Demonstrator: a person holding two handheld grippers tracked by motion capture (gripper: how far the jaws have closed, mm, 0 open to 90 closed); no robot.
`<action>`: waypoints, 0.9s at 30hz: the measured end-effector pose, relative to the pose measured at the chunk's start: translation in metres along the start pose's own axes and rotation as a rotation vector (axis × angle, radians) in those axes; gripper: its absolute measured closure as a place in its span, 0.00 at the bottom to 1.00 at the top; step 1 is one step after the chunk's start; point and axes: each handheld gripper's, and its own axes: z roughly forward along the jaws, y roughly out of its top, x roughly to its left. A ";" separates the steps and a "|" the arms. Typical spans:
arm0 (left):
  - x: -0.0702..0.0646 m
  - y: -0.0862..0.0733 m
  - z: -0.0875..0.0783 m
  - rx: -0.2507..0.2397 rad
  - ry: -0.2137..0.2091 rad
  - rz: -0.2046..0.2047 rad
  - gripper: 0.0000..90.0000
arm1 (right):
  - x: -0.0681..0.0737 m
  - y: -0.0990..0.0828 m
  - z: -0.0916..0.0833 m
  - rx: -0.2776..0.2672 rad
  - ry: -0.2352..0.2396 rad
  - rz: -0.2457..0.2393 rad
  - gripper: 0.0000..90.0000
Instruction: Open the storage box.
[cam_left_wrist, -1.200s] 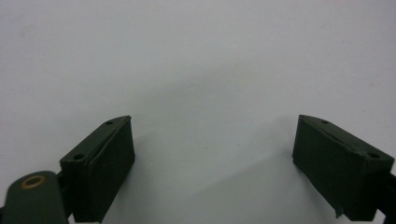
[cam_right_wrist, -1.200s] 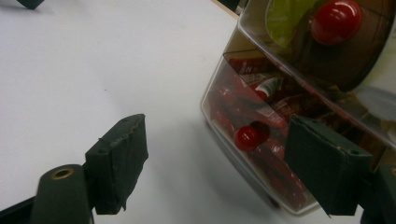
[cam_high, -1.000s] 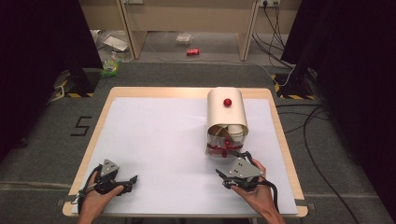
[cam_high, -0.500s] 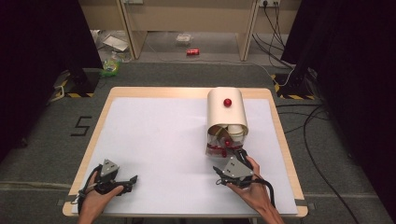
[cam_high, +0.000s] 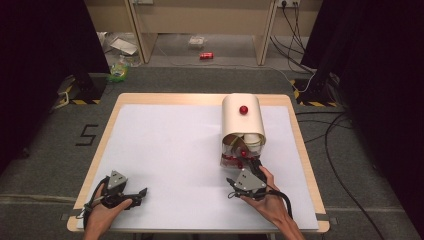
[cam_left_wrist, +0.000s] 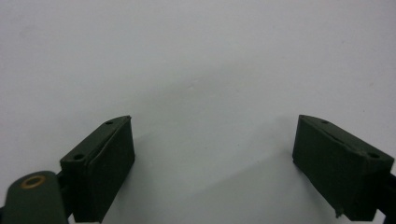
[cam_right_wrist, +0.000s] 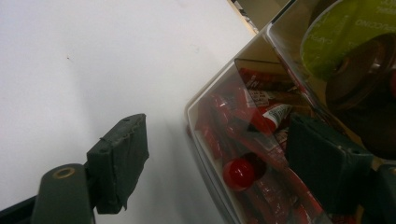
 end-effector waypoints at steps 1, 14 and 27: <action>0.000 0.000 0.000 0.000 0.000 0.000 0.13 | -0.001 0.000 -0.001 0.002 0.001 0.004 0.27; 0.000 0.000 0.000 0.000 -0.001 0.000 0.13 | -0.002 0.003 -0.016 -0.008 0.083 0.088 0.31; 0.000 0.000 0.000 0.000 -0.001 0.000 0.13 | -0.003 0.002 -0.031 -0.030 0.171 0.161 0.34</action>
